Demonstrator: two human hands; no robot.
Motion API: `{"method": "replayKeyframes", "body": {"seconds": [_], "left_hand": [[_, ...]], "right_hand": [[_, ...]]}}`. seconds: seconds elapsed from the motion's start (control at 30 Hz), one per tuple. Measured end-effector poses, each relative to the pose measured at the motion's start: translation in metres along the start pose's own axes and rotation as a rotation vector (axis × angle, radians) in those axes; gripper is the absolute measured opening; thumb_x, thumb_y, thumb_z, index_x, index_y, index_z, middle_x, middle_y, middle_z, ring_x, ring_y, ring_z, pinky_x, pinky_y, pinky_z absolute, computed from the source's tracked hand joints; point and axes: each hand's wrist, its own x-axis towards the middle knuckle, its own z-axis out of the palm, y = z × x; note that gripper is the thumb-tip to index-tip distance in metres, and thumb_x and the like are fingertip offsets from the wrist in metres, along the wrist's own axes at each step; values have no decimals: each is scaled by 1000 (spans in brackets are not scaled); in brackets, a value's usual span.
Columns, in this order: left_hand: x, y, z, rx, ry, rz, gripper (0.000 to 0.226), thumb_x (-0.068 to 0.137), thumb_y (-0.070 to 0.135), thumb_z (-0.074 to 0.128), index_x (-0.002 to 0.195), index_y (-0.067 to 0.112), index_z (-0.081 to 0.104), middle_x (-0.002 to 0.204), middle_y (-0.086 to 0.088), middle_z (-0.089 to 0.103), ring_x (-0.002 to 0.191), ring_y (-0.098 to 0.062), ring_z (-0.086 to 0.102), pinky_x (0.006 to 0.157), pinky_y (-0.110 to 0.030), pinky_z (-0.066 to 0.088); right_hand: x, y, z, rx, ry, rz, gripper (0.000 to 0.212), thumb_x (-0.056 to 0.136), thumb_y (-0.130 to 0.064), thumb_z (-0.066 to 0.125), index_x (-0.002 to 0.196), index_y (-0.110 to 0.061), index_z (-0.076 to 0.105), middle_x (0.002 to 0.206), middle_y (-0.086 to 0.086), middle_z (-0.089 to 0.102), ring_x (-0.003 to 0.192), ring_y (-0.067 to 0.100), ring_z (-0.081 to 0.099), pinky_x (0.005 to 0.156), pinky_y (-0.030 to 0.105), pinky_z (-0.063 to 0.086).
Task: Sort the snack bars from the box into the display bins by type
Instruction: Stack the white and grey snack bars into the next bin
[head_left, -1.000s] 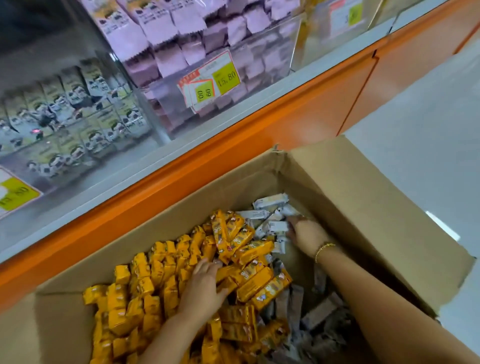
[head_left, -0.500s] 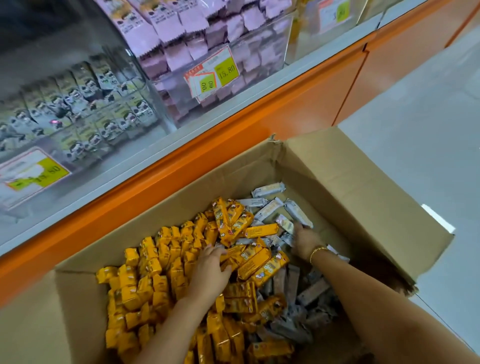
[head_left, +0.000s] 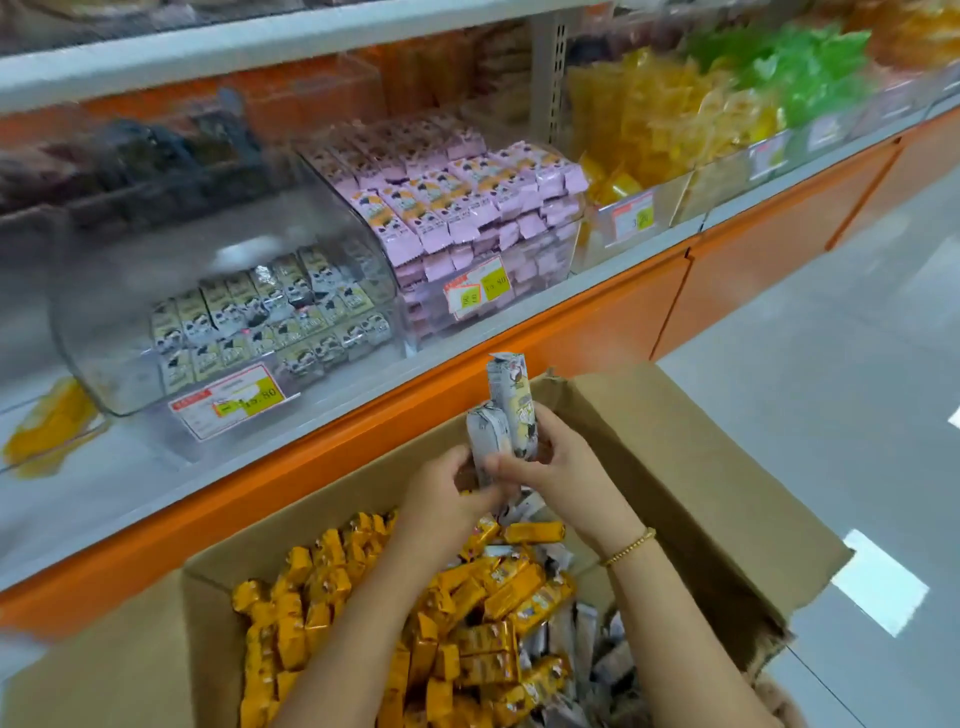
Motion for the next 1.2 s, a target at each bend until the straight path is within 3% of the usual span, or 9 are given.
{"method": "replayKeyframes", "body": {"seconds": [0.23,0.33,0.4,0.5,0.63,0.73,0.83,1.03,1.2], "left_hand": [[-7,77,-106,87,178,130,24,82,23,72,102,33,65,87,16,71,77,5,65,67,-12,49],[5,85,-154,262,410,80,43,80,31,73,121,23,62,99,3,69,78,-9,61,61,-20,44],[23,80,-186,387,521,-12,48,80,32,74,124,16,62,108,-7,68,81,-17,57,60,-25,39],[53,63,-220,669,538,-274,27,79,31,76,92,9,67,80,-10,64,66,-22,51,53,-28,32],[83,42,-237,833,441,-499,34,78,38,74,84,7,61,93,-13,69,75,-26,62,55,-28,42],[90,57,-234,579,435,-202,43,87,47,62,114,13,65,115,-5,66,101,-22,62,81,-29,47],[92,80,-222,91,106,15,21,89,36,62,104,21,65,107,4,68,101,-10,63,90,-29,50],[136,78,-236,-341,286,-183,9,84,9,68,87,1,67,68,-8,71,58,-11,67,62,-21,58],[163,80,-235,-315,279,-195,22,84,14,70,97,-3,68,72,-11,70,53,-11,65,57,-19,57]], "right_hand": [[43,-96,27,-94,-86,-186,50,89,-43,55,134,-22,51,109,-6,62,86,5,63,77,30,57],[69,-122,31,-190,49,-246,31,82,-34,72,108,-31,56,94,-3,56,74,12,57,65,28,54],[87,-140,32,-212,96,-272,33,73,-30,80,96,-23,57,86,-4,51,75,10,52,64,26,48],[116,-165,38,-264,35,-307,33,71,-26,83,80,-16,52,69,-5,38,61,10,38,59,21,33],[151,-183,60,-278,-72,-310,20,78,-19,78,79,-19,57,70,-3,57,66,10,55,69,24,51],[175,-185,73,-311,-116,-277,18,79,-16,77,86,-13,60,65,-3,56,65,13,56,71,28,51],[202,-185,87,-237,-124,-233,27,76,-14,79,96,-5,63,63,-2,59,68,14,57,79,39,53],[219,-180,108,-570,-22,-390,27,79,-25,76,102,-13,67,92,-3,66,84,12,60,75,24,46],[210,-164,119,-993,83,-462,26,86,-25,66,107,-11,63,98,9,65,88,23,59,67,26,37]]}}
